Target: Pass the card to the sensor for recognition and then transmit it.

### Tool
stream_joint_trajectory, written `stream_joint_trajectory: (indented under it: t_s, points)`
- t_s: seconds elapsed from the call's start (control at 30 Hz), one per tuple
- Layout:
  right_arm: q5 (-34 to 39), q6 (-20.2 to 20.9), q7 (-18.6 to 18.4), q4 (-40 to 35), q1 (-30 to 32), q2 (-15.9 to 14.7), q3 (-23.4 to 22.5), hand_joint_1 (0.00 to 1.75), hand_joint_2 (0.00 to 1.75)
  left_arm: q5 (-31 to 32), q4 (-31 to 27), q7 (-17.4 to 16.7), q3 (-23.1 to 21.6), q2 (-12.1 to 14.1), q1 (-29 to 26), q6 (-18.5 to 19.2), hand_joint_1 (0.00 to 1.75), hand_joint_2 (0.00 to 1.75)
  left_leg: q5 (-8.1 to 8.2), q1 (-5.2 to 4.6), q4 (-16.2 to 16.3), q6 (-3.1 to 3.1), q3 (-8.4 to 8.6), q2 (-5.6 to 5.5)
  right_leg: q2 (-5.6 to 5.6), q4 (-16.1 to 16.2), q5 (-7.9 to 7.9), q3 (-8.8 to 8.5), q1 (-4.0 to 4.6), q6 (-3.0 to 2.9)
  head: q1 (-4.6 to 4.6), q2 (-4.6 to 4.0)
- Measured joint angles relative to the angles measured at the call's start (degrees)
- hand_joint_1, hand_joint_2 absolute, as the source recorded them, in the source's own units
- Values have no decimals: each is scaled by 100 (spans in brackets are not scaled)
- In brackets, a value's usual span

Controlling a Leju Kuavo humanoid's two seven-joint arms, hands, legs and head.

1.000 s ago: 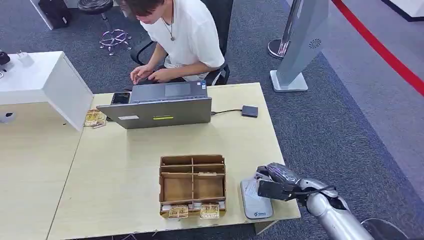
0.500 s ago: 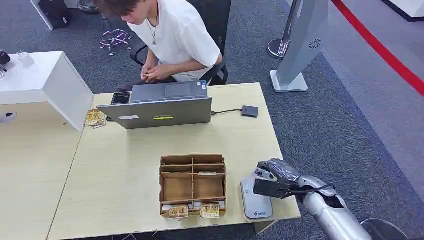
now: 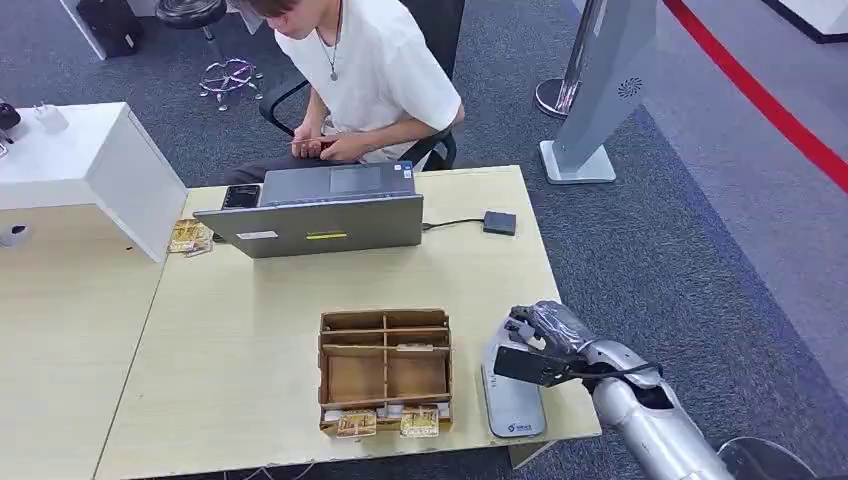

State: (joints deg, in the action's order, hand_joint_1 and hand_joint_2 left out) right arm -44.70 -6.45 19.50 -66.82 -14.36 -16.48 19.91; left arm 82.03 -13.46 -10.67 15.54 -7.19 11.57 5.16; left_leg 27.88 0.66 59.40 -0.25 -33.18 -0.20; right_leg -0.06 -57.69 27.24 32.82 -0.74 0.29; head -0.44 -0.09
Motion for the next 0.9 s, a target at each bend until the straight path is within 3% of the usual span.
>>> stream_joint_trajectory:
  t_s: [0.47,0.9]
  points:
    - [-487,-1236,-92,-240,-97,609,-236,175,175,181,0,61,-172,-15,4,50,0,0,0,0,0,0,-1,0,1,-1,0,1,0,0,2,0]
    - [-1075,-2065,-207,-317,-489,1169,-190,175,175,389,0,111,-408,-83,100,201,0,0,-4,0,0,1,-1,0,1,-2,-3,1,0,-4,-2,0]
